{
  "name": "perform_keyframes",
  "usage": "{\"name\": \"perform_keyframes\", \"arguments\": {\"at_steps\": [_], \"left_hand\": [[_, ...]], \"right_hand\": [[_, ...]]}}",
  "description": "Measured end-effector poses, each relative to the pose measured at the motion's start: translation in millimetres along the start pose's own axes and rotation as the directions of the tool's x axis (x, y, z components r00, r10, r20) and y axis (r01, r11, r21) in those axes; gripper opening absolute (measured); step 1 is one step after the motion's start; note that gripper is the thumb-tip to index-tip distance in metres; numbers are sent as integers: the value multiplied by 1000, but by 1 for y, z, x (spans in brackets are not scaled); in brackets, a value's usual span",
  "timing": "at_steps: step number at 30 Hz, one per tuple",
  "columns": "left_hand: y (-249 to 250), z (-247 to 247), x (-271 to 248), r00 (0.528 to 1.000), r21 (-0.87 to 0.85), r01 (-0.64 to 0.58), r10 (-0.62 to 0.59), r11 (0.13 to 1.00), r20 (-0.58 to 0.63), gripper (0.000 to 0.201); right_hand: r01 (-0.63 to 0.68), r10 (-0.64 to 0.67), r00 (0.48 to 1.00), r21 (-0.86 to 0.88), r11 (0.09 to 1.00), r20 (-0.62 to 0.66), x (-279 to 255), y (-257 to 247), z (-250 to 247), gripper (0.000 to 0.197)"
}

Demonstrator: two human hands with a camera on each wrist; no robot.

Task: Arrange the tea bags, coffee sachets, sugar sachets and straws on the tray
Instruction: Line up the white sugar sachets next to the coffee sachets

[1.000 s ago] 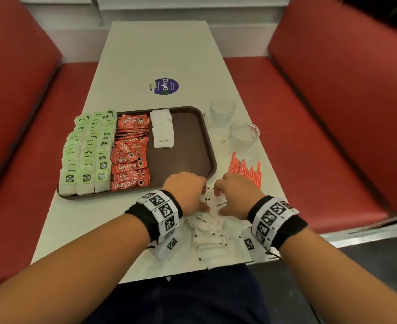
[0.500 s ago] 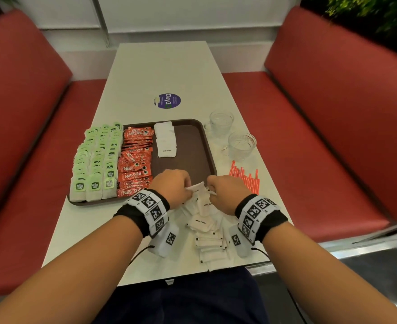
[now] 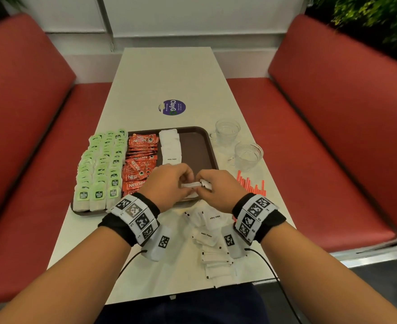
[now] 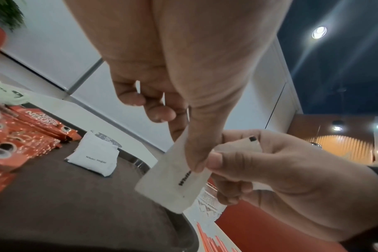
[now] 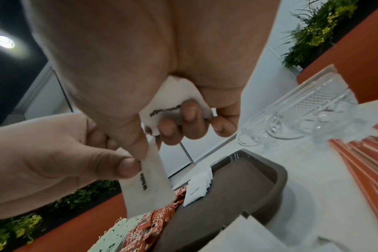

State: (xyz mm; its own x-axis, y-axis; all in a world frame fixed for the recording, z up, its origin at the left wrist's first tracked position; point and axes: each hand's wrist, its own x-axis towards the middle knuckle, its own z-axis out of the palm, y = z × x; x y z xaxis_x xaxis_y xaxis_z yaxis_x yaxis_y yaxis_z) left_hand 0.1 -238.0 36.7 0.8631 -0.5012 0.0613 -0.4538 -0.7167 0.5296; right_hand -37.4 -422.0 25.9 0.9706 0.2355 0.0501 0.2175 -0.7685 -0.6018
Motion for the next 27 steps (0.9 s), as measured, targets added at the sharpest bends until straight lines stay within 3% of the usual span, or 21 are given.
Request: {"name": "perform_keyframes", "arguments": {"at_steps": [4,10,14,19,23,27], "left_hand": [[-10,-1,0,993,-117,25,-39,993,-115,26],[-34,-6,2,997,-87,63,-68,994,-48,9],[-46,-12,13,996,-88,82,-85,993,-34,7],[-72,-19,52,979,26,201,-199,979,-46,13],[-92,-21,88,956,214,274,-289,938,44,21],[-102,-13,112,934,273,281,-327,920,144,31]], "right_hand": [[1,-1,1000,21,1000,-6,8,-1,3,9],[-29,35,999,134,991,-41,16,0,6,7],[-60,66,998,187,981,-22,27,4,13,4],[-156,170,985,249,956,-33,44,12,18,9],[-188,198,980,307,933,-2,52,15,16,9],[-186,198,980,297,937,-10,59,19,15,19]]}}
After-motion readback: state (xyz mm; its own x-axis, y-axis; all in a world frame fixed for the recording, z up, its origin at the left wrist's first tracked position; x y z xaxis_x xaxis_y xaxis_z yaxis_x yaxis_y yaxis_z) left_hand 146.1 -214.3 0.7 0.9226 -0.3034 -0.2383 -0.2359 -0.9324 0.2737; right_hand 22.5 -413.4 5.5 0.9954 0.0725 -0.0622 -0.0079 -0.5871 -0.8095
